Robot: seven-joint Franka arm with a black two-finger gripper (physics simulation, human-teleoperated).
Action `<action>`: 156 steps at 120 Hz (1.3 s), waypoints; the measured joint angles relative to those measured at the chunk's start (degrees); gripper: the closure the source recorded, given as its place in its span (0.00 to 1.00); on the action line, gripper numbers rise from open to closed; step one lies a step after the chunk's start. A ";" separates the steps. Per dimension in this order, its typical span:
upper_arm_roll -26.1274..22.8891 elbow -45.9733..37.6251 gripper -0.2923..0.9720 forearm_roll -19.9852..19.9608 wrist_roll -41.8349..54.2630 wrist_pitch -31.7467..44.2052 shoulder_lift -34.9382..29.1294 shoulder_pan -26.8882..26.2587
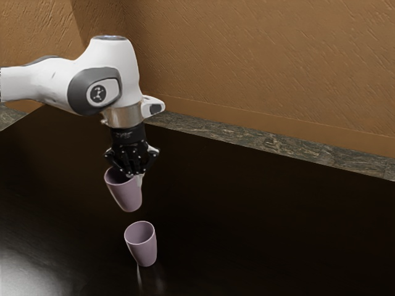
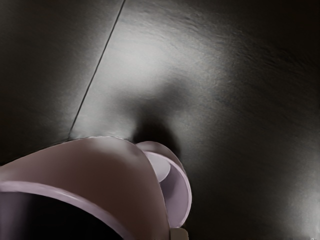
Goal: Place the left cup onto the right cup
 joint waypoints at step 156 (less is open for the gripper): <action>-2.33 -5.25 0.85 -3.99 -16.20 3.01 0.73 0.01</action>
